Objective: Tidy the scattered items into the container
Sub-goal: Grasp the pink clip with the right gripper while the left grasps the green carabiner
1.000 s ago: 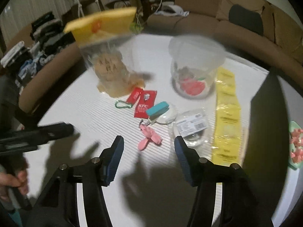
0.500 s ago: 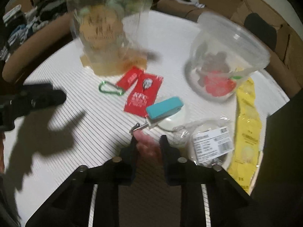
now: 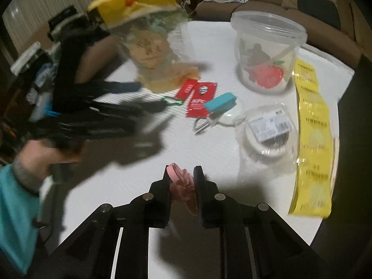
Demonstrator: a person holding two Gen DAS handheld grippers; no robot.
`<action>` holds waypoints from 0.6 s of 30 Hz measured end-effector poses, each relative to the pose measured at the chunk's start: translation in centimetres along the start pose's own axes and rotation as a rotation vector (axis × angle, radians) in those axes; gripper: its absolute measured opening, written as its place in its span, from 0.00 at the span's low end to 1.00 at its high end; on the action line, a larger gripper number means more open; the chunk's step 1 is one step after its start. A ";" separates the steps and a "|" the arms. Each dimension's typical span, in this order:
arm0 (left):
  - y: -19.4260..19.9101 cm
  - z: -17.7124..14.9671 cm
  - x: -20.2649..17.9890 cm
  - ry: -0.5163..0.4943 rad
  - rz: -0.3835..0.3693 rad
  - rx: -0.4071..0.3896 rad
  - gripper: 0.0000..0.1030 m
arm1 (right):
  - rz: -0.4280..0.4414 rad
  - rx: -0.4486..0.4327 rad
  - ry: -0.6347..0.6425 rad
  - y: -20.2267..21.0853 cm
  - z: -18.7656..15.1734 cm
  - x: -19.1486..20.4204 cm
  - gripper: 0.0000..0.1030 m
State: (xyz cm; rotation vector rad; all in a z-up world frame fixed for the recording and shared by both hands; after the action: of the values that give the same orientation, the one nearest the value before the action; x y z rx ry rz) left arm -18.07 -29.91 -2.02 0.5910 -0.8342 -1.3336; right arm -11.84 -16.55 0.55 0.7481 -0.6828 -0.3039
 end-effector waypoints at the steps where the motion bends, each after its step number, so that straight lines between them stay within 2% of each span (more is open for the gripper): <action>1: -0.4 0.0 -0.5 -0.019 -0.001 0.005 0.71 | 0.016 -0.008 -0.006 0.3 -0.1 0.4 0.17; 6: -1.9 0.2 -1.5 -0.020 -0.031 0.021 0.70 | 0.075 -0.047 -0.010 2.1 -0.4 2.5 0.17; 13: -2.4 0.8 -2.3 -0.012 -0.007 -0.006 0.70 | 0.072 -0.053 -0.016 2.6 -1.0 2.8 0.17; 15: -2.1 0.7 -2.3 -0.002 -0.007 -0.016 0.57 | 0.073 -0.058 -0.029 2.7 -1.3 2.5 0.17; 16: -1.9 0.6 -2.3 0.005 -0.014 -0.020 0.38 | 0.074 -0.062 -0.034 2.8 -1.5 2.5 0.17; 17: -1.7 0.4 -2.2 0.011 -0.016 -0.023 0.24 | 0.077 -0.066 -0.039 3.0 -1.6 2.5 0.17; 18: -1.7 0.3 -2.1 0.019 -0.019 -0.023 0.24 | 0.081 -0.071 -0.044 3.2 -1.8 2.5 0.17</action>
State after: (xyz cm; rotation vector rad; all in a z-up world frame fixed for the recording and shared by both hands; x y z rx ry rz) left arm -19.38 -28.11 -3.53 0.5942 -0.7987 -1.3512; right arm -8.74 -14.62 3.01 0.6461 -0.7386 -0.2697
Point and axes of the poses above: each gripper's, at about its wrist camera, not at the fingertips, and y roughly against the way its jaws point, x to its left, z to its top, the point moved 5 cm from there along -y, roughly the way its jaws point, and after that the axes turned 15 degrees about z, right-handed, at the moved point
